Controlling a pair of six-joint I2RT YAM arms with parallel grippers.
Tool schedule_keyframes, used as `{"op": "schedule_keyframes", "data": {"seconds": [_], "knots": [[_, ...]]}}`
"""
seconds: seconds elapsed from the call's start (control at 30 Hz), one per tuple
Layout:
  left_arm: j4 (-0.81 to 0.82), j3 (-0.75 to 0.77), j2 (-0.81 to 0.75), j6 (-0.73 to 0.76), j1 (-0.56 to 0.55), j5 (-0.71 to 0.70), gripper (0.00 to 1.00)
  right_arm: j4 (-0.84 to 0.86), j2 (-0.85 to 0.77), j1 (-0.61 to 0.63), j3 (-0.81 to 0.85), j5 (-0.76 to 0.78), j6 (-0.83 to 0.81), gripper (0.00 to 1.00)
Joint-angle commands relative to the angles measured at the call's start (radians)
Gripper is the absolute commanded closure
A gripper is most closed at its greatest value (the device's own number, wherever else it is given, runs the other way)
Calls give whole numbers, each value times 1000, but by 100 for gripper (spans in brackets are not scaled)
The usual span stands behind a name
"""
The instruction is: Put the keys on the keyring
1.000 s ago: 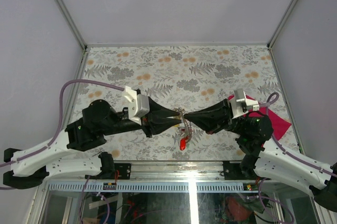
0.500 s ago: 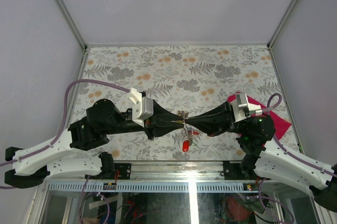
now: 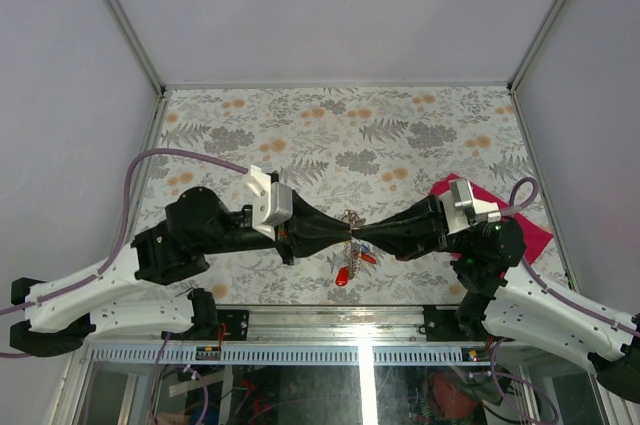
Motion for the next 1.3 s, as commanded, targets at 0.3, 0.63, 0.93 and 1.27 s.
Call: {"op": "schedule_keyframes", "data": {"seconds": [0.3,0.63,0.93,1.27], "knots": [[-57,101,67,5,-4,20,100,-155,-61,1,83,-29,-140,99],[-365,250,139,74,-4,33,100,-489,-152,1,107,23,-340,82],[-573,386,232,142,-3,32,100,-694,-143,0,158,5,-440,79],[-738,510,324,200,-4,16,100,-770,-120,1,184,-46,-460,79]]}}
